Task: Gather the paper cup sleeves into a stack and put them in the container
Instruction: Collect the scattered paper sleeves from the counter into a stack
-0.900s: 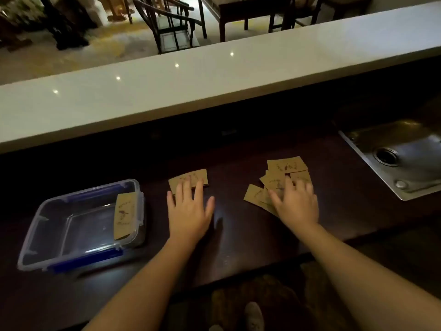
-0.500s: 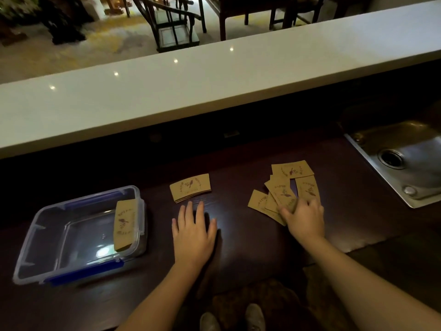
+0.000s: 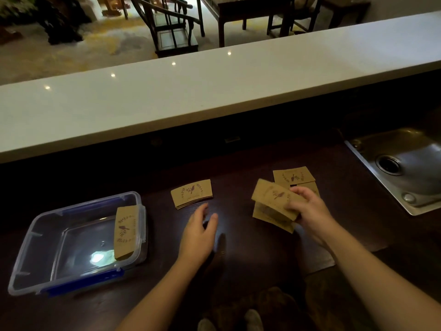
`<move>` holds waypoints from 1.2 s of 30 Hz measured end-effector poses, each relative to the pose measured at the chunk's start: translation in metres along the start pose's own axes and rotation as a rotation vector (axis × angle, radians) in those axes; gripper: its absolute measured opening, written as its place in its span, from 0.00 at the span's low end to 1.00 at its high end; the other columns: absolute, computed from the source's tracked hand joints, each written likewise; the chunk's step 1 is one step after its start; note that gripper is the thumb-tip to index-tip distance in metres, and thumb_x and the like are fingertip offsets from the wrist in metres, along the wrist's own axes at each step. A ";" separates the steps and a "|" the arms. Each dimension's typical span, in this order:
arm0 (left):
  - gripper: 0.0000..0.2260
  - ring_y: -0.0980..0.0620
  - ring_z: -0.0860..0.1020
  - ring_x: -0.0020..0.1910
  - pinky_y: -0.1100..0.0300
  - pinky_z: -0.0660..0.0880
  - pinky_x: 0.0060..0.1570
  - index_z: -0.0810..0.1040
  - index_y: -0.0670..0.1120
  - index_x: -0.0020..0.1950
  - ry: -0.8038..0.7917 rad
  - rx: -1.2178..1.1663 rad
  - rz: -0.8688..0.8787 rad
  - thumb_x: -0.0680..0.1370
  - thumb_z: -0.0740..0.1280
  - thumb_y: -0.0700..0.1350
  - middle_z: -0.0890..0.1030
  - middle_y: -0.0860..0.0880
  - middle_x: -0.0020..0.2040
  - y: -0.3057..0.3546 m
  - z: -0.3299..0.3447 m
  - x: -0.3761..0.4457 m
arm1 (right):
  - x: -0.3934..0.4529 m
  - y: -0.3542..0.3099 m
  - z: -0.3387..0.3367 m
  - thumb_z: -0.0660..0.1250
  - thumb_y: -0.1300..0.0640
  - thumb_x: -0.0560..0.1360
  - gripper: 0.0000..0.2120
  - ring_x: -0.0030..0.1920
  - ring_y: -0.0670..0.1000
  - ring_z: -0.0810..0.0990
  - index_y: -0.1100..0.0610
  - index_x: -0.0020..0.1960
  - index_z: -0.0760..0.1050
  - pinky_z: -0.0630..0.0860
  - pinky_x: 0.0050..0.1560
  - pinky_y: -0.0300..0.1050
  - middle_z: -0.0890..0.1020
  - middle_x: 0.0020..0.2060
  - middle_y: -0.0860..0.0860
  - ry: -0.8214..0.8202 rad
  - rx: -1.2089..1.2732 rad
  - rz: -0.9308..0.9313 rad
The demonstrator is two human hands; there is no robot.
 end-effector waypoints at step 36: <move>0.24 0.45 0.81 0.37 0.50 0.81 0.38 0.76 0.40 0.61 -0.513 -1.147 -0.723 0.77 0.61 0.58 0.84 0.40 0.47 -0.024 0.021 -0.008 | 0.028 0.010 0.022 0.68 0.55 0.75 0.03 0.45 0.54 0.80 0.48 0.46 0.76 0.77 0.41 0.50 0.82 0.43 0.49 0.349 -0.548 -0.127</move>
Point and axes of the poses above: each hand's wrist, its own x-axis towards the middle knuckle, its own z-axis out of the palm, y = z × x, the point moved 5 cm from there along x, towards the middle knuckle
